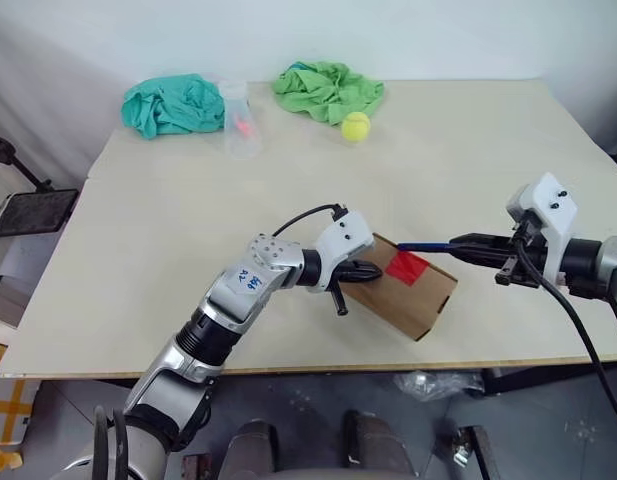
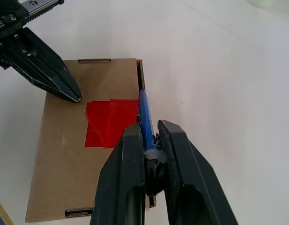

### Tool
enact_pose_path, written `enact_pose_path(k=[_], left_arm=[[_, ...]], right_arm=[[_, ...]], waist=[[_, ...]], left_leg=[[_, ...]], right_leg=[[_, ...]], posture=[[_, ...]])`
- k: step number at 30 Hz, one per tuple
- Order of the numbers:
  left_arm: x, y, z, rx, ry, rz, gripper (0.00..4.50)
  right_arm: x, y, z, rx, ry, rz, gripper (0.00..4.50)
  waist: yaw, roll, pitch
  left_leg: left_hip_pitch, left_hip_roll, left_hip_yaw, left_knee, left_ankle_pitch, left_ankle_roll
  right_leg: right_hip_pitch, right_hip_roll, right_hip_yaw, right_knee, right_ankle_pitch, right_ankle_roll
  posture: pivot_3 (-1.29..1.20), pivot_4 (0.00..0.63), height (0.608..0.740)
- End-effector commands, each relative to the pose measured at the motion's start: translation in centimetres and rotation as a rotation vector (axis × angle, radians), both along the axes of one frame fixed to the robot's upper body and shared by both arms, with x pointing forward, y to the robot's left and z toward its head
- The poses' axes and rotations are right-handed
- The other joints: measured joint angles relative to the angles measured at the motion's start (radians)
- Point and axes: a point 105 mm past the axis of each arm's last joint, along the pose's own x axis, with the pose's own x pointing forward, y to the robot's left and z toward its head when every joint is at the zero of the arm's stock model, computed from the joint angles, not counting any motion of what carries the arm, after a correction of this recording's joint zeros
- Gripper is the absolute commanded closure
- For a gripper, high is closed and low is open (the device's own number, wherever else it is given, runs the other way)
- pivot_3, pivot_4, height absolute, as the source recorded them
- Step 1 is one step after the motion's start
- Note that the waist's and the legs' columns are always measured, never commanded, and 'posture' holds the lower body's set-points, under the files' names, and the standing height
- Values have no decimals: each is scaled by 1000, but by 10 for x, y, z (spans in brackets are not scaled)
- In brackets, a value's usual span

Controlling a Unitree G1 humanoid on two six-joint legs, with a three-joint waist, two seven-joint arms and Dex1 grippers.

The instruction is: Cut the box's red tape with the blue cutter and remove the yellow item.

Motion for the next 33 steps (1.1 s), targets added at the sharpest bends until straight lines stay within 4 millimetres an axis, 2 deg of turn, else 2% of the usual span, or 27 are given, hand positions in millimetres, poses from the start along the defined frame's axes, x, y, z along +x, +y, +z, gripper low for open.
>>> enact_pose_path(k=[1, 8, 21, 28, 33], left_arm=[[3, 2, -8, 51, 15, 25, 4482], [10, 7, -22, 160, 17, 93, 4482], [1, 0, -32, 225, 32, 106, 4482], [0, -1, -33, 229, 39, 113, 4482], [2, 1, -34, 231, 39, 126, 4482]], right_arm=[[-5, 4, 9, -30, 17, 19, 4344], [-9, 9, 0, -67, 130, 33, 4344], [-15, 14, -4, -129, 252, 26, 4344], [-17, 3, -12, -170, 311, -28, 4344], [-22, -2, -10, -192, 324, -33, 4344]], waist=[[0, 0, 0], [-1, 0, 0], [-1, 0, -1], [0, -2, -2], [1, -2, -2]], left_leg=[[0, 0, 0, 0, 0, 0], [1, 0, 0, 0, 0, 0], [7, 0, -3, 0, -1, 2], [6, 0, -3, 0, -2, 2], [6, 0, -3, 0, -2, 2]], right_leg=[[0, 0, 0, 0, 0, 0], [2, 0, 0, 0, 0, 0], [11, 0, -2, -5, 0, -1], [12, 0, -3, -7, 0, -1], [12, 0, -3, -8, 0, -1]], posture=[[0, 150, 740], [0, 150, 740], [0, 150, 740], [0, 150, 740], [0, 150, 740]])
